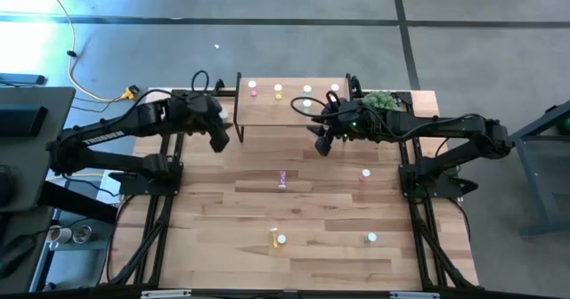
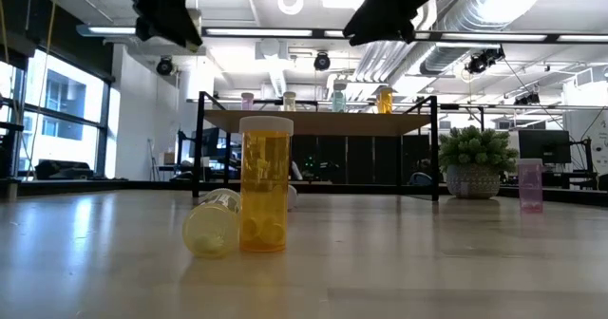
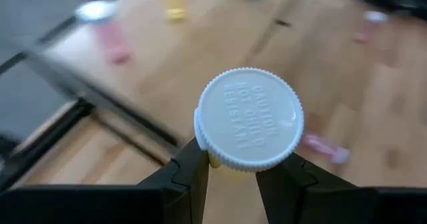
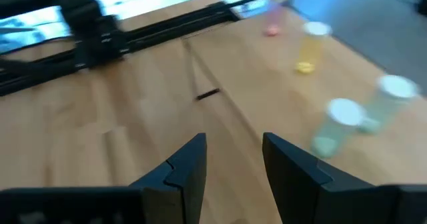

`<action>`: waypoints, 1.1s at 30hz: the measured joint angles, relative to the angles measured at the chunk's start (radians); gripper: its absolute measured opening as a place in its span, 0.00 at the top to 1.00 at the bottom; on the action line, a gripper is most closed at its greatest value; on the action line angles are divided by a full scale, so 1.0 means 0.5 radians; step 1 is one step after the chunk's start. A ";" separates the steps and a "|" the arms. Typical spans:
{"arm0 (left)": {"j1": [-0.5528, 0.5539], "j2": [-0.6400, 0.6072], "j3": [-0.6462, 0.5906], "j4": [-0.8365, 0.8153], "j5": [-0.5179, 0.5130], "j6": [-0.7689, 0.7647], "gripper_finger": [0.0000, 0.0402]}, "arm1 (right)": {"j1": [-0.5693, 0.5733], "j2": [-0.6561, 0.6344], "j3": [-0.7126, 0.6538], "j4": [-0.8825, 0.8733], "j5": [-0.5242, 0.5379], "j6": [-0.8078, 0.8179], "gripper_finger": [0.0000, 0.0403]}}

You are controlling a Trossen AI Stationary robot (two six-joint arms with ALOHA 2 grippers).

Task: Pick and place medicine bottles onto shelf by color
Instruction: Put the top yellow pill bottle aligned with the other yellow pill bottle on the shelf

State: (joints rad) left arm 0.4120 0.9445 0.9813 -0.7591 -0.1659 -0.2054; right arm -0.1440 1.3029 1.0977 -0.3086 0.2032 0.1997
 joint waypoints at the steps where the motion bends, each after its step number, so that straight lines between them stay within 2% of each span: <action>1: -0.045 0.008 0.000 0.021 0.028 0.000 0.76 | 0.000 0.000 0.000 0.016 -0.058 -0.021 0.66; 7: -0.343 0.099 0.001 0.199 0.055 -0.001 0.76 | 0.003 0.030 0.003 0.261 -0.451 -0.170 0.66; 12: -0.523 0.222 0.001 0.338 0.055 -0.001 0.76 | 0.021 0.084 0.002 0.499 -0.616 -0.277 0.66; 26: -0.777 0.576 0.001 0.399 0.053 -0.024 0.76 | 0.212 0.309 0.001 0.818 -0.634 -0.364 0.65; 33: -0.845 0.686 0.001 0.410 0.051 -0.053 0.76 | 0.282 0.445 0.001 0.920 -0.634 -0.363 0.55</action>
State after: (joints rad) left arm -0.0104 1.2875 0.9817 -0.5539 -0.1404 -0.2321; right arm -0.0032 1.5254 1.0981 0.1513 -0.1139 0.0181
